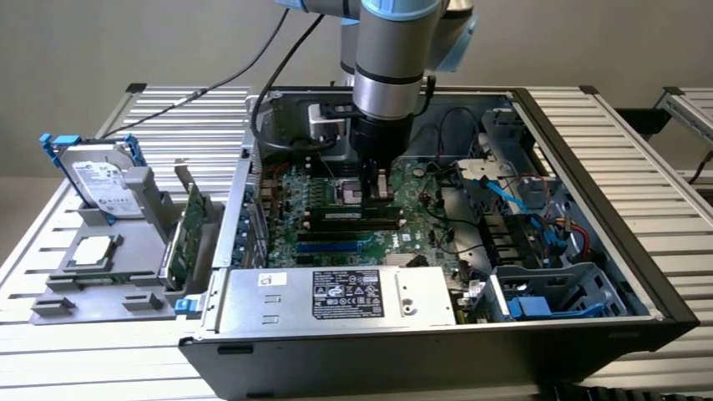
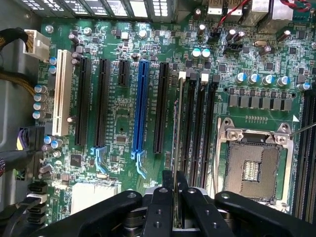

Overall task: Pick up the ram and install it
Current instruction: 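Insert the ram into the slot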

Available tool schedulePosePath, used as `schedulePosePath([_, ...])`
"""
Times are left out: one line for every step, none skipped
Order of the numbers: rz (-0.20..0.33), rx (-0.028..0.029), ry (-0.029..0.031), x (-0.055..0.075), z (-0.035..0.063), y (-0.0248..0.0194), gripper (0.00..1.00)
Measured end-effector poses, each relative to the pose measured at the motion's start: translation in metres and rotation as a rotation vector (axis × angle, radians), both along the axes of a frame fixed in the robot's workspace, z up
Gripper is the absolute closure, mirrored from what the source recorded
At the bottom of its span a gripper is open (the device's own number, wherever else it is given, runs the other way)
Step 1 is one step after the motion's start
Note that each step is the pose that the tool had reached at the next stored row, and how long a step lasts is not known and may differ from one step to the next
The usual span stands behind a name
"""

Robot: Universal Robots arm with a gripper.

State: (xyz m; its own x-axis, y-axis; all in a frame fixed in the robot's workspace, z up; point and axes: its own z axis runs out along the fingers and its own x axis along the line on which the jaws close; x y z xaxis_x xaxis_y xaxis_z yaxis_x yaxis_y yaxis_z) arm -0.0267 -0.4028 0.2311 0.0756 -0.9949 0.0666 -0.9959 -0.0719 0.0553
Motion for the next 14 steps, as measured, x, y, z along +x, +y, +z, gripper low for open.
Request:
schedulePosePath([0.000,0.0000,0.0000,0.0001,-0.0008,0.0000,0.86])
schedulePosePath([0.000,-0.0001,0.0001,0.0001,-0.0011,-0.0001,0.86])
schedulePosePath([0.000,-0.0003,0.0002,0.0001,-0.0011,-0.0001,0.86])
schedulePosePath([0.000,-0.0003,0.0002,0.0001,-0.0011,-0.0001,0.86])
schedulePosePath([0.000,-0.0003,0.0002,0.0002,-0.0012,-0.0001,0.86])
schedulePosePath([0.000,0.0000,0.0001,0.0002,-0.0013,0.0000,0.86])
schedulePosePath([0.000,0.0002,0.0001,0.0002,-0.0013,0.0000,0.86])
schedulePosePath([0.000,0.0009,0.0000,0.0002,-0.0014,0.0000,0.86])
schedulePosePath([0.000,0.0015,0.0001,0.0002,-0.0014,0.0000,0.86])
schedulePosePath([0.000,0.0025,0.0000,0.0002,-0.0013,0.0000,0.86])
schedulePosePath([0.000,0.0034,0.0001,0.0002,-0.0013,0.0000,0.86])
schedulePosePath([0.000,0.0042,0.0000,0.0002,-0.0013,0.0000,0.86])
schedulePosePath([0.000,0.0046,-0.0001,0.0002,-0.0014,0.0000,0.86])
schedulePosePath([0.000,0.0049,-0.0001,0.0002,-0.0013,0.0000,0.86])
